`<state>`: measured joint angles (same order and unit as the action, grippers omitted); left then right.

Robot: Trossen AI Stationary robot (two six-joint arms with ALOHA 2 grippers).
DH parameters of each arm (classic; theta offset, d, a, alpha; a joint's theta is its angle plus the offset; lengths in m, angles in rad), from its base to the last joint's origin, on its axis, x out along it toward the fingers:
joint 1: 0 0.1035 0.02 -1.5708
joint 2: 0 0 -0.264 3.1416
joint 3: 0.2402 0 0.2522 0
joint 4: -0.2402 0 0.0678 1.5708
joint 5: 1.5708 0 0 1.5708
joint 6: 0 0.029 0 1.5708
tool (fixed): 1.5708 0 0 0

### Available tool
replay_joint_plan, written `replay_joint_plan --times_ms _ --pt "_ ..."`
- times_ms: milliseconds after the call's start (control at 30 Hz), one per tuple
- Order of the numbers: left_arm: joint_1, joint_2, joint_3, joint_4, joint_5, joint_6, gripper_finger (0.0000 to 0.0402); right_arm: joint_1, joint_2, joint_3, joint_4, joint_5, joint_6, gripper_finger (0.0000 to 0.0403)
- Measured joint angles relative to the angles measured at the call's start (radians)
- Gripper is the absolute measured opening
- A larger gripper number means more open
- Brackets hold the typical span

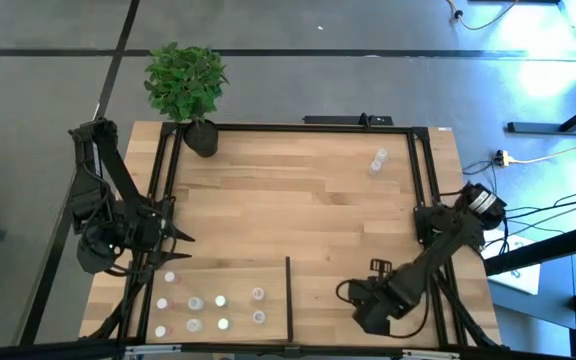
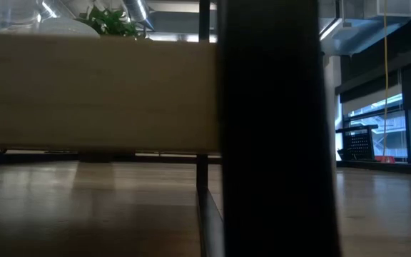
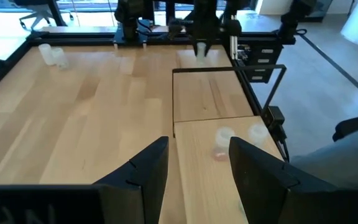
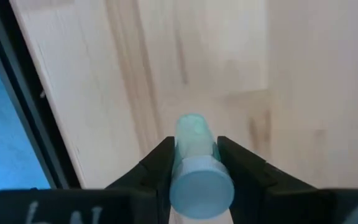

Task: Pick and place medicine bottles onto shelf by color
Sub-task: Put the green pill bottle on the shelf aligned with the other green pill bottles

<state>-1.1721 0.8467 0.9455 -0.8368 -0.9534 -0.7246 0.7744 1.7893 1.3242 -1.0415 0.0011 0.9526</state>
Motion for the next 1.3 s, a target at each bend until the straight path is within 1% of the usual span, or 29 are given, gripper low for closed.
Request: replay_joint_plan --times_ms 200,333,433,533,600,667,800,967,1100,1300 --pt "0.0 0.017 0.0 0.0 0.006 0.0 0.0163 -0.107 -0.001 0.152 -0.2 0.014 -0.046 0.0115" --pt "0.0 0.036 0.0 -0.001 0.007 0.0 0.0163 -0.182 -0.002 0.263 -0.324 0.059 -0.116 0.0116" --pt "0.0 0.051 0.0 -0.001 0.018 0.0 0.0163 -0.248 -0.002 0.345 -0.368 0.108 -0.163 0.0116" --pt "0.0 0.067 0.0 0.0 0.029 0.0 0.0163 -0.321 -0.002 0.418 -0.366 0.16 -0.18 0.0116" --pt "0.0 0.077 0.0 0.0 0.029 0.0 0.0163 -0.368 -0.002 0.464 -0.35 0.174 -0.192 0.0116" --pt "0.0 0.084 0.0 0.0 0.03 -0.001 0.0163 -0.406 -0.002 0.511 -0.33 0.177 -0.254 0.0116" --pt "0.0 0.093 0.0 0.0 0.032 -0.004 0.0163 -0.459 -0.002 0.609 -0.279 0.234 -0.359 0.0109" --pt "0.0 0.095 0.0 0.0 0.032 -0.005 0.0163 -0.511 0.021 0.687 -0.183 0.236 -0.512 0.0111" --pt "0.0 0.095 0.0 0.0 0.032 -0.005 0.0163 -0.536 0.079 0.74 -0.132 0.234 -0.619 0.0115" --pt "0.0 0.095 0.0 0.0 0.032 -0.006 0.0163 -0.601 0.199 0.844 -0.116 0.234 -0.698 0.0109"
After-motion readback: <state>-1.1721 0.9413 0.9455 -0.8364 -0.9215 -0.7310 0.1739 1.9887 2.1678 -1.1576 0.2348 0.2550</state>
